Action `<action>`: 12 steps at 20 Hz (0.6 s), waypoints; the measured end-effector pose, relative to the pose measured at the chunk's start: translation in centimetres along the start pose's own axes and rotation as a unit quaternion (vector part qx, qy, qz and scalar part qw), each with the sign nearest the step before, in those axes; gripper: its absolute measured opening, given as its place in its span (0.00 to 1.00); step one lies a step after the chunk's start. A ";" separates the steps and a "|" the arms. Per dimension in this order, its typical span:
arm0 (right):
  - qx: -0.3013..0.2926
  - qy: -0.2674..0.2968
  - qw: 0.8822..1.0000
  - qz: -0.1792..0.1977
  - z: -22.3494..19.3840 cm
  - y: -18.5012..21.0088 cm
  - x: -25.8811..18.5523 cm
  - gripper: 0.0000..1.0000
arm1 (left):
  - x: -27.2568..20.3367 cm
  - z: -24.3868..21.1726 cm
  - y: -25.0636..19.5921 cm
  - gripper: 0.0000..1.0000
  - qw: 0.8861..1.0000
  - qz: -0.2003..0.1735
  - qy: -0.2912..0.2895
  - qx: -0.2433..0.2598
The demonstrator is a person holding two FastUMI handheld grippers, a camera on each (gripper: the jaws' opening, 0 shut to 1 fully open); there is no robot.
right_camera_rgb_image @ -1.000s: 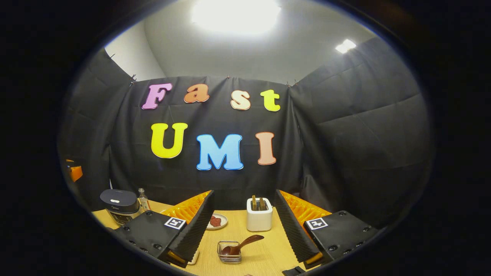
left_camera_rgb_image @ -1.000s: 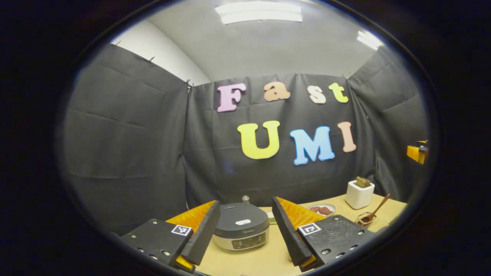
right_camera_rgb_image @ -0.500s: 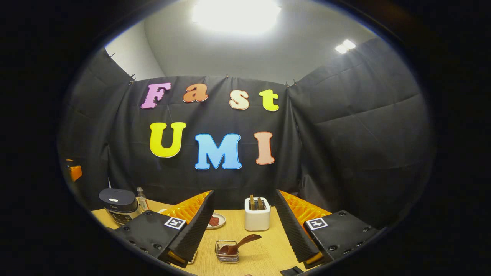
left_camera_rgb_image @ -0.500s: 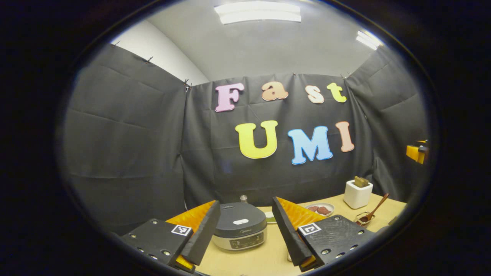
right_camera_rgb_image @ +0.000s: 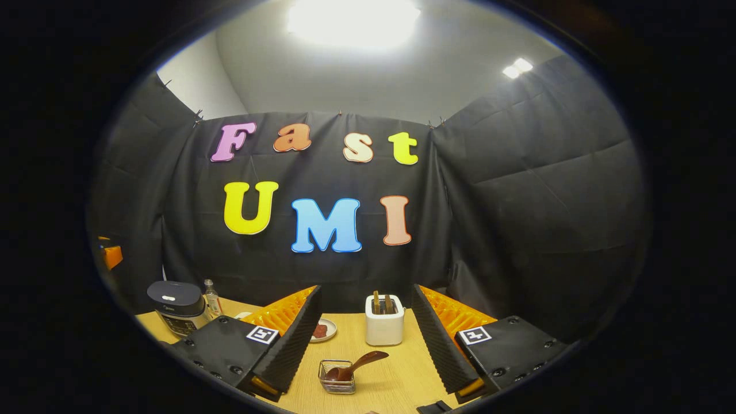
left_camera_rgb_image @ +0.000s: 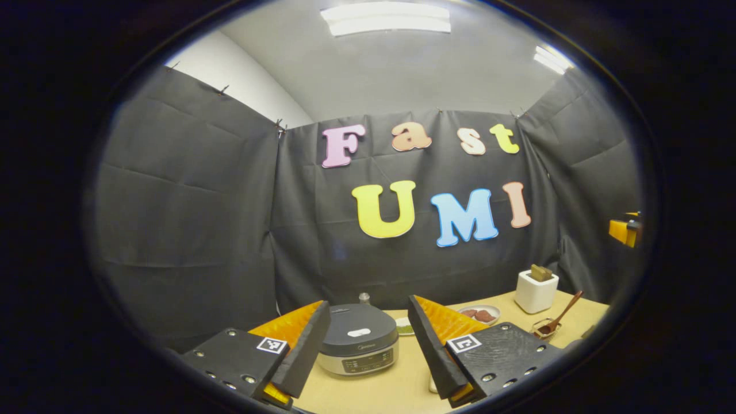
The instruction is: Close the left gripper, press the button to open the rice cooker; take a wooden spoon from the chopstick holder with the right hand, scoop a spoonful of rice and pour it into the rice cooker, then put the wooden spoon back into the chopstick holder.
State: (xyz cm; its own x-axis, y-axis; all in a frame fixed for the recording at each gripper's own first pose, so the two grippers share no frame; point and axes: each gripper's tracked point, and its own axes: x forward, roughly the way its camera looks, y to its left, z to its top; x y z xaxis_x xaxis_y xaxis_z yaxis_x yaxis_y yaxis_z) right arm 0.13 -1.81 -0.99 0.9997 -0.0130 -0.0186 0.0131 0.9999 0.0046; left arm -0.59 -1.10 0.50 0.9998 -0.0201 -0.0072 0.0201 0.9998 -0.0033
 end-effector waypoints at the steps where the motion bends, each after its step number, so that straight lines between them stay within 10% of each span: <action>1: 0.000 0.001 1.000 0.001 0.0 -0.1 0.0 0.98 | 0.1 -0.1 -0.3 0.84 1.000 0.000 0.001 0.000; 8: -0.003 -0.001 1.000 0.017 -0.4 -1.7 0.6 0.98 | 0.6 1.1 -1.6 0.85 1.000 0.008 -0.003 0.008; 12: -0.002 0.002 0.999 0.039 -1.2 -2.1 0.8 0.98 | 1.0 1.4 -3.0 0.63 1.000 0.009 -0.002 0.012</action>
State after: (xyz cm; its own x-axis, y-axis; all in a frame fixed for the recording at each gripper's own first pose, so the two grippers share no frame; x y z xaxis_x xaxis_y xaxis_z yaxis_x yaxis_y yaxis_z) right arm 0.93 -3.88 -2.20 0.9977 0.0640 -0.0230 -0.0640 0.9979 0.0022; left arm 0.36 -4.08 1.88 1.0000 -0.0014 -0.0034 0.0015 0.9998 0.0213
